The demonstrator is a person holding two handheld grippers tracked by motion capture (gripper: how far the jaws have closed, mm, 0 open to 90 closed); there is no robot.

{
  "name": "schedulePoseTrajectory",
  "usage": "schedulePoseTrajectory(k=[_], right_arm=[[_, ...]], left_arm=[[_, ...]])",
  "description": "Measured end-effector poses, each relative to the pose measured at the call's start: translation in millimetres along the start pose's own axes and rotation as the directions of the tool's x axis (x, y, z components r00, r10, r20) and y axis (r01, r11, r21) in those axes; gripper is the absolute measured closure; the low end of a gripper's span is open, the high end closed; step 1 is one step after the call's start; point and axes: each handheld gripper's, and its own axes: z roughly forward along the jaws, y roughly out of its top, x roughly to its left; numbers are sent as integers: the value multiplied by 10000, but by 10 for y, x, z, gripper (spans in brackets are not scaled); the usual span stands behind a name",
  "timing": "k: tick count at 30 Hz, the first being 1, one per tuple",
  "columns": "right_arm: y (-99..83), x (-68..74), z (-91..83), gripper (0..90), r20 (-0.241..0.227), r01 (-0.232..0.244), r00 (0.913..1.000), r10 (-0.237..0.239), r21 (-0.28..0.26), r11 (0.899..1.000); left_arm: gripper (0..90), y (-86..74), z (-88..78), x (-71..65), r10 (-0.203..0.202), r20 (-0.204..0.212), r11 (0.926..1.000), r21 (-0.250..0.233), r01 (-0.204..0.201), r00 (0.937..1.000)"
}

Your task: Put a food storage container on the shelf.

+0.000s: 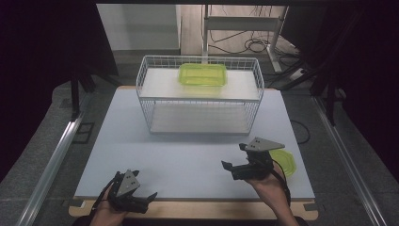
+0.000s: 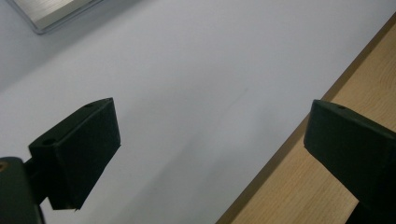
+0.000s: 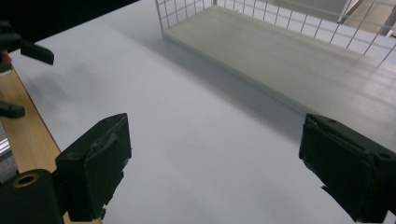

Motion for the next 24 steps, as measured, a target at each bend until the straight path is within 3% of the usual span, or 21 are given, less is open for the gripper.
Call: schedulePoseTrajectory(k=[11, 16, 24], right_arm=[[-344, 33, 24, 95, 138, -183, 9997, 182, 102, 9998], [-482, 50, 73, 90, 352, 2, 9994, -17, 417, 9991], [-596, 59, 230, 80, 238, -72, 9997, 45, 1109, 9938]], left_arm=[[38, -8, 1, -21, 269, 35, 9993, -259, -268, 9996], [40, -16, 13, -22, 584, 45, 9982, -170, -583, 9983], [41, -21, 10, -12, 490, 119, 9986, -198, -487, 9987]])
